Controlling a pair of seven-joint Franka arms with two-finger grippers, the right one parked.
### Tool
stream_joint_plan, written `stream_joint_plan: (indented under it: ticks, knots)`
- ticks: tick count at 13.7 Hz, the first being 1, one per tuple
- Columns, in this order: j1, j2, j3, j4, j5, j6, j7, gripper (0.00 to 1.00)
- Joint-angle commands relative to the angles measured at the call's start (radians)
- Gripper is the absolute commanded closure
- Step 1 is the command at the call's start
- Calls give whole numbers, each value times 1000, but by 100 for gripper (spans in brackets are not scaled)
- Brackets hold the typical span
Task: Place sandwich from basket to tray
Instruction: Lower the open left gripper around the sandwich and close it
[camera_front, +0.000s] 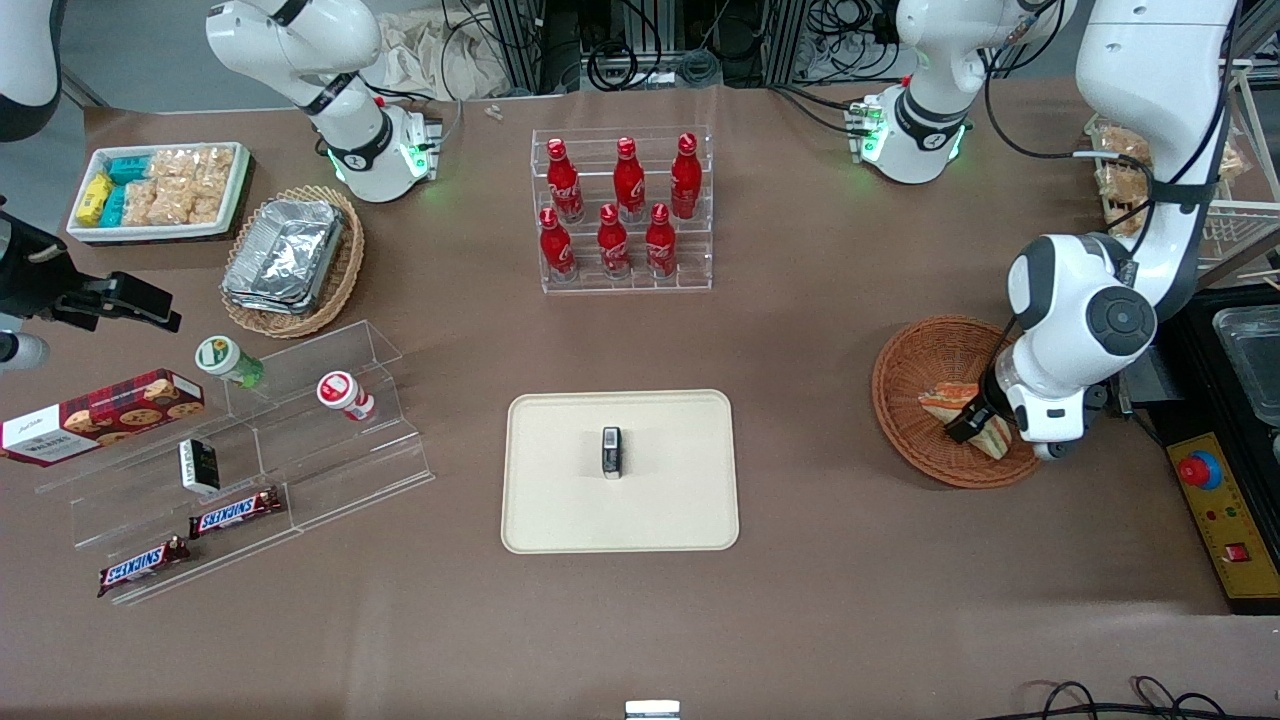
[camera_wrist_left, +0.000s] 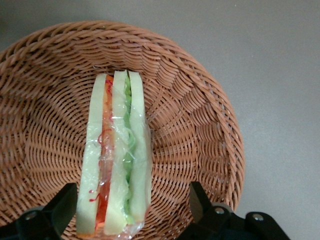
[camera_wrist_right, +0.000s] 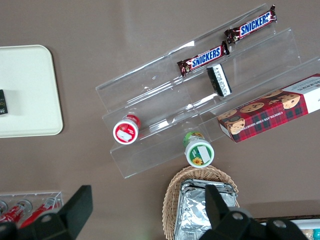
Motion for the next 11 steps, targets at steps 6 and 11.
stream_joint_plan:
  ticks: [6, 11]
  knots:
    - [7, 25, -2, -11, 12, 60, -3, 77]
    - [7, 16, -2, -4, 14, 45, -2, 95]
